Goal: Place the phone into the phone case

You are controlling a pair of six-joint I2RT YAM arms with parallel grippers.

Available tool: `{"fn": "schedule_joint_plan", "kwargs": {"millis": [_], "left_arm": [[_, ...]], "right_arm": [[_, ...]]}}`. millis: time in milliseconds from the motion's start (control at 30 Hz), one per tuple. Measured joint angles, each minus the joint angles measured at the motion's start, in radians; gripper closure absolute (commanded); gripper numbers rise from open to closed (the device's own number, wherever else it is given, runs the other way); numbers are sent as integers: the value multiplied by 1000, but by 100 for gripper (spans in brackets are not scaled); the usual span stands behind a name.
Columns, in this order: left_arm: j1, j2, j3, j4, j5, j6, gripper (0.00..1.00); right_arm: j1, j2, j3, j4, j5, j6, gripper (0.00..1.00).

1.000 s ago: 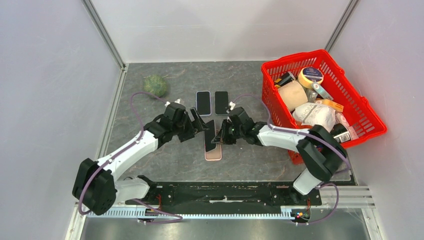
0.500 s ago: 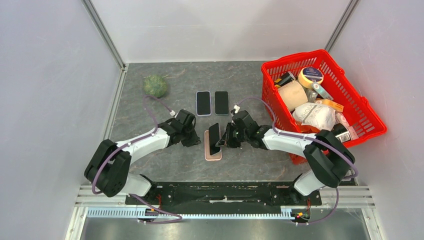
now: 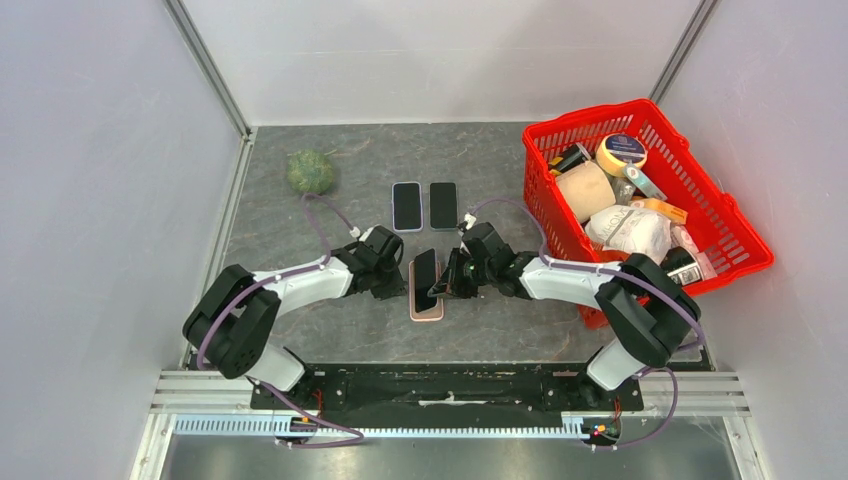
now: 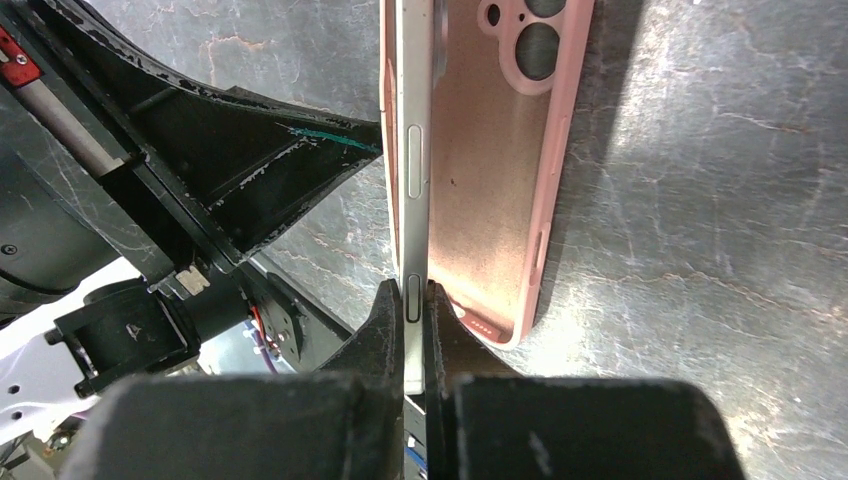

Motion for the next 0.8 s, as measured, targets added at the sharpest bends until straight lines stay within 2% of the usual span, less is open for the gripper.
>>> {"fn": "schedule_joint_plan", "kwargs": {"millis": [367, 800], "left_arm": [[-20, 13, 2, 21, -1, -22, 91], [-21, 21, 10, 19, 0, -28, 92]], "right_arm": [[3, 14, -39, 66, -22, 11, 100], [7, 16, -50, 63, -37, 9, 100]]}}
